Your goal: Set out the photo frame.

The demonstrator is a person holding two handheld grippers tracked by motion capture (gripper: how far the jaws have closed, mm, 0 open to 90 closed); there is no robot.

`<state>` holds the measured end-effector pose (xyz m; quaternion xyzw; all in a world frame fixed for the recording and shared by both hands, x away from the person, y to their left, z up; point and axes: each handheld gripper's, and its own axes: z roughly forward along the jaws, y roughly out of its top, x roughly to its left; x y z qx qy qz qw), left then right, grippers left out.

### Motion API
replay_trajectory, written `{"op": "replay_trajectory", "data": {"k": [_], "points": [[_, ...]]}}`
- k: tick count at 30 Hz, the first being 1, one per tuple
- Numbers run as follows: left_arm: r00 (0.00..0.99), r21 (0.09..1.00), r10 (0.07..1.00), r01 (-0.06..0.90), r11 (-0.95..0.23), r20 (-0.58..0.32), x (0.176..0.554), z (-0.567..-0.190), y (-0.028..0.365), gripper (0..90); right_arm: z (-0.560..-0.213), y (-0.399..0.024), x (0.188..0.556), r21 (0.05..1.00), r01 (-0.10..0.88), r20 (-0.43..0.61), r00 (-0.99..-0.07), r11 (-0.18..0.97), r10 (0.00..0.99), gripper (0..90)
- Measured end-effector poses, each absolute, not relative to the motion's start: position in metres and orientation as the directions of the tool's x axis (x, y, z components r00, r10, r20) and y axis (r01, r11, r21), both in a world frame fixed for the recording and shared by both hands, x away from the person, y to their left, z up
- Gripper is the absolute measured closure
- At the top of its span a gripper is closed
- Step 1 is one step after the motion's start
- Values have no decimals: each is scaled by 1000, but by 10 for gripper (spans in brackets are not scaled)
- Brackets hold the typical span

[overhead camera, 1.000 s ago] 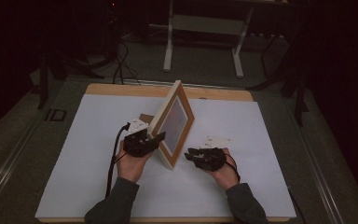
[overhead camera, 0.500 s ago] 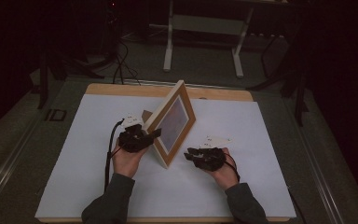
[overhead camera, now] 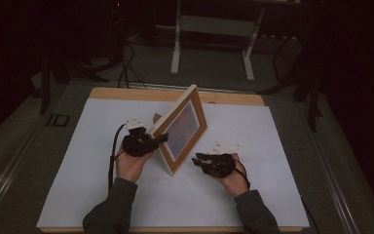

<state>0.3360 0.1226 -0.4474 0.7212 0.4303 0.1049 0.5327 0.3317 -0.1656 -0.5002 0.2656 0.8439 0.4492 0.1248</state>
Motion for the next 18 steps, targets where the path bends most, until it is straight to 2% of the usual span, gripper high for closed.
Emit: {"op": "replay_trajectory", "data": {"k": [18], "points": [[684, 869, 667, 483, -108, -298, 343, -447, 124, 749, -489, -171, 338, 848, 332, 17, -797, 414, 603, 688]]}}
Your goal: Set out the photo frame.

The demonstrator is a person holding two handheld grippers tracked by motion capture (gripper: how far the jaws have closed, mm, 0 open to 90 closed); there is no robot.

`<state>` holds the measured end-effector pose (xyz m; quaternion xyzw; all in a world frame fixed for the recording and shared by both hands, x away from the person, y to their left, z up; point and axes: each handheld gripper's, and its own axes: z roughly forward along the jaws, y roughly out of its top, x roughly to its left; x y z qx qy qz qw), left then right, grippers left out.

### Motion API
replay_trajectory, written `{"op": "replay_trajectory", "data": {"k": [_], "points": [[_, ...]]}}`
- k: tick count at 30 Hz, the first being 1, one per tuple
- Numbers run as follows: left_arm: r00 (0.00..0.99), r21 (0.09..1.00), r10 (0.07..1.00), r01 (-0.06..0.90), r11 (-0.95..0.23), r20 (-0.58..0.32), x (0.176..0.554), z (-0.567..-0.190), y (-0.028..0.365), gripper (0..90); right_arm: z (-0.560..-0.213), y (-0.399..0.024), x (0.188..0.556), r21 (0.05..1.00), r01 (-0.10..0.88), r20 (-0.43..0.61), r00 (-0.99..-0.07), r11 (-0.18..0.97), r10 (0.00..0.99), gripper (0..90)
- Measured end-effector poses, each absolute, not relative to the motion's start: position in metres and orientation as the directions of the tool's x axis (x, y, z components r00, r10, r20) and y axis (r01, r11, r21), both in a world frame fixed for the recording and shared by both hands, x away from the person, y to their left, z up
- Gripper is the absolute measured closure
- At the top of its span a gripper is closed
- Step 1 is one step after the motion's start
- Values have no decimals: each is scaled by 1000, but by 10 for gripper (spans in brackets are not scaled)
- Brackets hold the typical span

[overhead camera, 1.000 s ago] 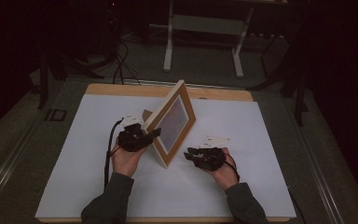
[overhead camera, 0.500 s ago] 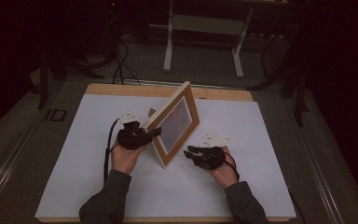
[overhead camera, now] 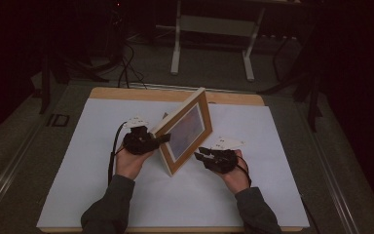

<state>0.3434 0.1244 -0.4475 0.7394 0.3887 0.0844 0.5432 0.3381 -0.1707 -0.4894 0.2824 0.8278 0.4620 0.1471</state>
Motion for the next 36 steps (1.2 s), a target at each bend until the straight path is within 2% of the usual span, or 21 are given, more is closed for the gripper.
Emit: {"op": "replay_trajectory", "data": {"k": [36], "points": [[773, 871, 547, 468, -150, -321, 354, -450, 139, 752, -479, -191, 361, 857, 391, 40, -700, 336, 713, 617]]}}
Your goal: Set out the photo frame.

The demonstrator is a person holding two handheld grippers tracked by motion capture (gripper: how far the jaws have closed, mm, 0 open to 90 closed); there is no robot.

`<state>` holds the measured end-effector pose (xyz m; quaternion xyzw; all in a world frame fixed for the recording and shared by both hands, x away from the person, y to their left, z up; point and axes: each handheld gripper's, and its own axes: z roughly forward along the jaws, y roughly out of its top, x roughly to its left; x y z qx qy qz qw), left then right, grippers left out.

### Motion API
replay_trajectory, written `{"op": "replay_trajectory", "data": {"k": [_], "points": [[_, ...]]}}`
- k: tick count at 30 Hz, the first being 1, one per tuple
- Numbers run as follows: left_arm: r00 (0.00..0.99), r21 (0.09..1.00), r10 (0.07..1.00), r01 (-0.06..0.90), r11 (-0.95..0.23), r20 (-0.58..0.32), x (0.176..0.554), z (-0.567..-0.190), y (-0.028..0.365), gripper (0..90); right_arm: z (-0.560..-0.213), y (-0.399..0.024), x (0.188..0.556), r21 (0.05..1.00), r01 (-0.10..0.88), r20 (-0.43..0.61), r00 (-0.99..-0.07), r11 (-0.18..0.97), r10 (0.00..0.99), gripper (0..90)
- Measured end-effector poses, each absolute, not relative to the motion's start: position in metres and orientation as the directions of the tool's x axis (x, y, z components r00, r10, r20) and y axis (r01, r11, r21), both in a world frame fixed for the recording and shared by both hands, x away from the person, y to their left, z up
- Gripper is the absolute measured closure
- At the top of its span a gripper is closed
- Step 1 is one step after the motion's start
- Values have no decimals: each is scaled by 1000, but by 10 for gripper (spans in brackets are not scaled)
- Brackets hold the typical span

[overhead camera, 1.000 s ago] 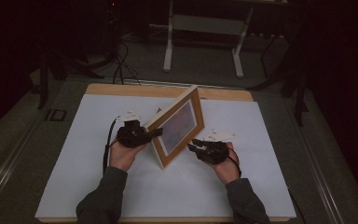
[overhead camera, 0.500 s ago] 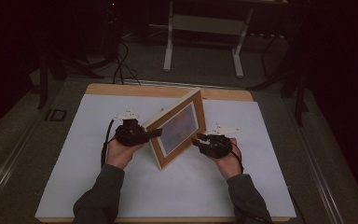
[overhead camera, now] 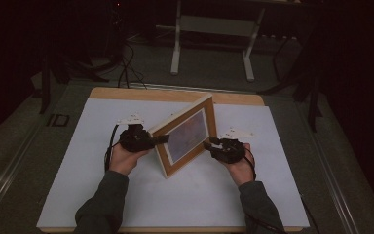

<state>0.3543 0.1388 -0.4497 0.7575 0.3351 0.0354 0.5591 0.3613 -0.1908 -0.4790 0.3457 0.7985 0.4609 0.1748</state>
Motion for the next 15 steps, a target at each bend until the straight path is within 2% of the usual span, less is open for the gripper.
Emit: {"op": "replay_trajectory", "data": {"k": [15], "points": [[792, 875, 509, 464, -142, -337, 357, -452, 141, 753, -472, -201, 369, 857, 402, 30, -665, 323, 747, 575]]}}
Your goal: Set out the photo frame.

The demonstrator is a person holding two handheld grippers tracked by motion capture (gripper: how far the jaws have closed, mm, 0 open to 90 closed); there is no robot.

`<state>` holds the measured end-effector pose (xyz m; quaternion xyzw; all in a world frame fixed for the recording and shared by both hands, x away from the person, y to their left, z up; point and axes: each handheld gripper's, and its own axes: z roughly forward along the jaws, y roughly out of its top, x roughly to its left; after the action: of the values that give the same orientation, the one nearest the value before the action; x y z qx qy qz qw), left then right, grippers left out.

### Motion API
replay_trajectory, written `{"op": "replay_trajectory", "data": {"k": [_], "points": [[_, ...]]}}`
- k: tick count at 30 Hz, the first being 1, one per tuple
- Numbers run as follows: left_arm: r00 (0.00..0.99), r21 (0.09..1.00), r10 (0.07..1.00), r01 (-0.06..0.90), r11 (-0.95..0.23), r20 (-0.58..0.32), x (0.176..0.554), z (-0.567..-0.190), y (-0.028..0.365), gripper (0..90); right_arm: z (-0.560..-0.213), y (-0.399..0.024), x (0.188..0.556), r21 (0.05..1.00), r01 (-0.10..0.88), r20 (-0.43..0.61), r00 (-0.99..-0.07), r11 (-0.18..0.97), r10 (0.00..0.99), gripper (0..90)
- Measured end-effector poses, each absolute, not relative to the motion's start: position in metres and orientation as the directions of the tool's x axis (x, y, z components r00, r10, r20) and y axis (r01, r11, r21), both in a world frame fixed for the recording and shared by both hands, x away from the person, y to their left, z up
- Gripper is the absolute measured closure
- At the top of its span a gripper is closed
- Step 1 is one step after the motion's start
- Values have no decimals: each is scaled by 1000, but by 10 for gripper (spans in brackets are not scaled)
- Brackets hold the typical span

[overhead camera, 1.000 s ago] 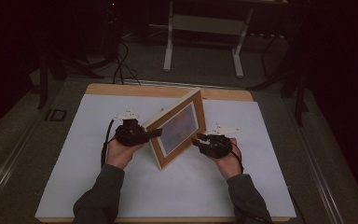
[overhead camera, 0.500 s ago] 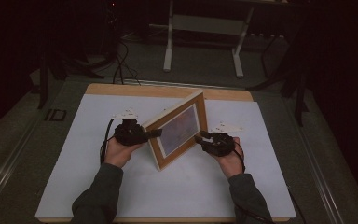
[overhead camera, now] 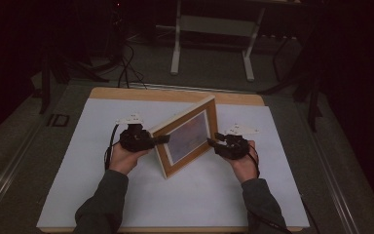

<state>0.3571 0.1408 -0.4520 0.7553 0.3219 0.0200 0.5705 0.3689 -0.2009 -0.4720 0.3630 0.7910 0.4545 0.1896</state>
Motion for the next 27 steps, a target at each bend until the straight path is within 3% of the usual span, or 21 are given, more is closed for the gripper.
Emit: {"op": "replay_trajectory", "data": {"k": [27], "points": [[849, 891, 422, 420, -171, -318, 360, -453, 138, 757, -453, -219, 391, 865, 427, 24, -562, 264, 827, 531]]}}
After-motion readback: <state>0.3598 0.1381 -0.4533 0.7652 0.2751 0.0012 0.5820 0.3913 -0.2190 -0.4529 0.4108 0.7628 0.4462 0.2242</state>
